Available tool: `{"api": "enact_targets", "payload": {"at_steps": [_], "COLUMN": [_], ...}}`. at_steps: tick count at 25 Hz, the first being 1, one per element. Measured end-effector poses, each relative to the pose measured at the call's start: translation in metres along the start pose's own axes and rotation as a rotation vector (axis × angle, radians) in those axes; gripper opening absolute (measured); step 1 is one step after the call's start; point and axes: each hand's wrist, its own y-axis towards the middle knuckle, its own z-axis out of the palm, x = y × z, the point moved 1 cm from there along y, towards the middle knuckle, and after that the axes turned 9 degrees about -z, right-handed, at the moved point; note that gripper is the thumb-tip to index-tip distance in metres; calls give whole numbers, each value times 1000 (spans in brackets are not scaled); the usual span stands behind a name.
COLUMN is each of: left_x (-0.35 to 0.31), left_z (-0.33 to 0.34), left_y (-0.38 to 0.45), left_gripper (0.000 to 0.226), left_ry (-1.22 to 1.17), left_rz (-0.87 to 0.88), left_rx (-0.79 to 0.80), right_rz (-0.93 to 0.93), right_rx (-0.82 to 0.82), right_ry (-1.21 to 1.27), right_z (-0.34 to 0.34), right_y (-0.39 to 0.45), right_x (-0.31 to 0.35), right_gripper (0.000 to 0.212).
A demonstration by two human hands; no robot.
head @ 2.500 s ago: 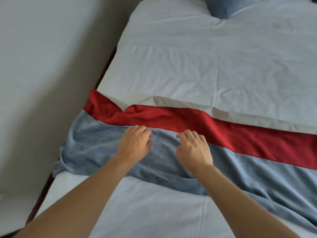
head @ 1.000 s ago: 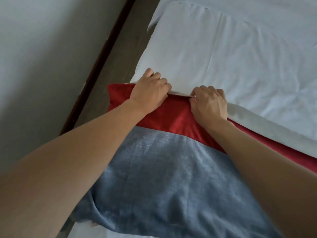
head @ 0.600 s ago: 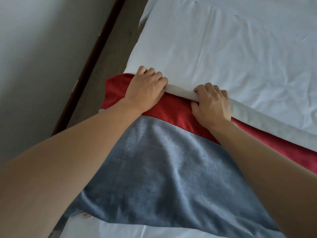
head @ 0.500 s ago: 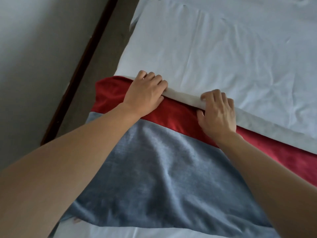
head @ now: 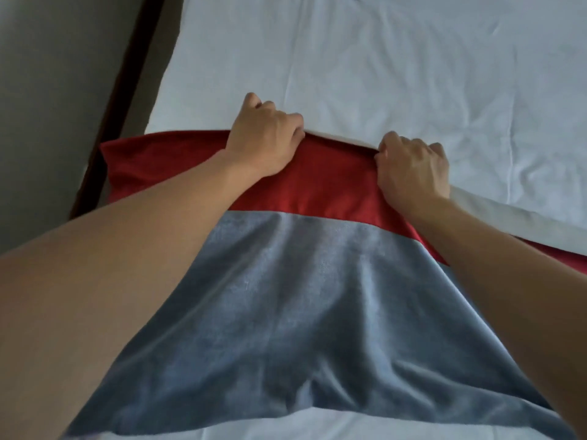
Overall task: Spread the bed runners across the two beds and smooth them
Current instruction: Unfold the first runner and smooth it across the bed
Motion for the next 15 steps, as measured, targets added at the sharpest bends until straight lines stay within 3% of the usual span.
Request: {"api": "enact_targets", "payload": {"at_steps": [2,5,9,11,15], "left_x": [-6,-3,26,43,69], "left_z": [9,10,-12,-29,-55], "left_y": [-2,-22,-77,-121,-230], "left_gripper": [32,22,37,38,19], "left_ry": [36,8,4,0,-60], "left_rz": [-47,-78,-136,-152,-175], "left_rx": [-22,-73,-116,-128,-110], "right_rz": [9,2,-138,-261,-480], "right_rx": [43,-36,-153,-176,-147], "right_ry": [35,80,124,184,350], "right_z": [7,5,-22,-33,-50], "right_y": [0,-17,-50,-79,-156], "right_x": [-1,10,69,118,216], "right_gripper": [16,24,35,28,10]}}
